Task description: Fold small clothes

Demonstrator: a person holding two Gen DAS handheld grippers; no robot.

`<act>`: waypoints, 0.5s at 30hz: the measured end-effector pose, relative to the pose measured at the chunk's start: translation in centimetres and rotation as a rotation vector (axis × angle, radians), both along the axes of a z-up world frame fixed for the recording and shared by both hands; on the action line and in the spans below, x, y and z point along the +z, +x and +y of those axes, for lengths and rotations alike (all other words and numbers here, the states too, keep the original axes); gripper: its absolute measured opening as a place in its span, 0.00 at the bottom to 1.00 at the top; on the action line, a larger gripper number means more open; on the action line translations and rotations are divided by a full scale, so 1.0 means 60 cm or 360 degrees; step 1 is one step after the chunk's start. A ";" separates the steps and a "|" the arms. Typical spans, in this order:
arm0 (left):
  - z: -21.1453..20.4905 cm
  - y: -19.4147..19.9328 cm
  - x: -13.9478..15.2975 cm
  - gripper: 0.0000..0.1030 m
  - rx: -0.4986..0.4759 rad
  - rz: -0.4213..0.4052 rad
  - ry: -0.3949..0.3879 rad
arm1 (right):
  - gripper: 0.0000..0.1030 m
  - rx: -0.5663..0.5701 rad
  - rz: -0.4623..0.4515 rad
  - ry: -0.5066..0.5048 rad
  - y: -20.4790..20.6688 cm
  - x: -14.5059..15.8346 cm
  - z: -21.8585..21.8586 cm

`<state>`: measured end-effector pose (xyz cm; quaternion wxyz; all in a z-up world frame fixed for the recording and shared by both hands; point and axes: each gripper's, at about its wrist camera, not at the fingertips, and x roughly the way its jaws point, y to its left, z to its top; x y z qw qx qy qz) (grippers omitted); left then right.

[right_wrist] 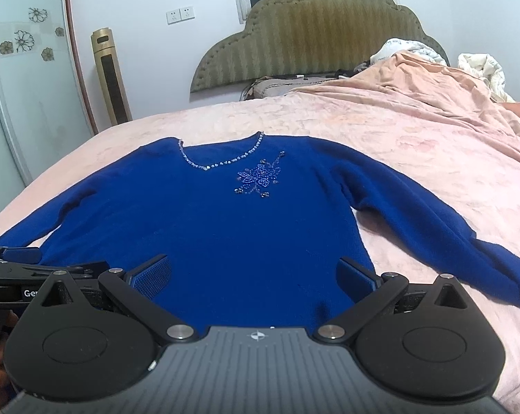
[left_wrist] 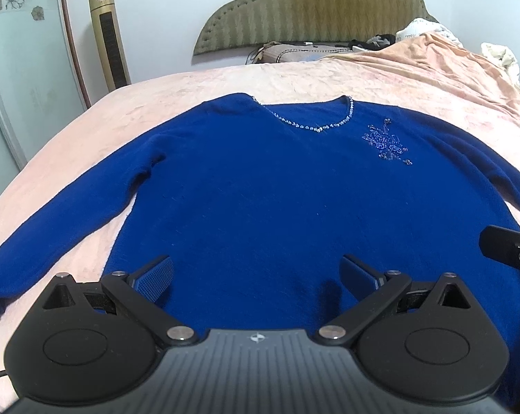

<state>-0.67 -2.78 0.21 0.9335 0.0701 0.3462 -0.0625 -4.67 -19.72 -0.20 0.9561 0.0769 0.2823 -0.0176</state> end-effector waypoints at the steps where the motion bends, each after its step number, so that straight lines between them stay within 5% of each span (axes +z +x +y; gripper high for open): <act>1: 0.000 0.001 -0.001 1.00 0.0000 0.0003 0.0000 | 1.00 -0.0002 0.0000 -0.0001 0.000 -0.001 -0.001; 15: -0.021 -0.001 0.000 1.00 -0.0019 -0.0006 0.0057 | 1.00 -0.0018 -0.0033 -0.0016 -0.012 -0.006 -0.018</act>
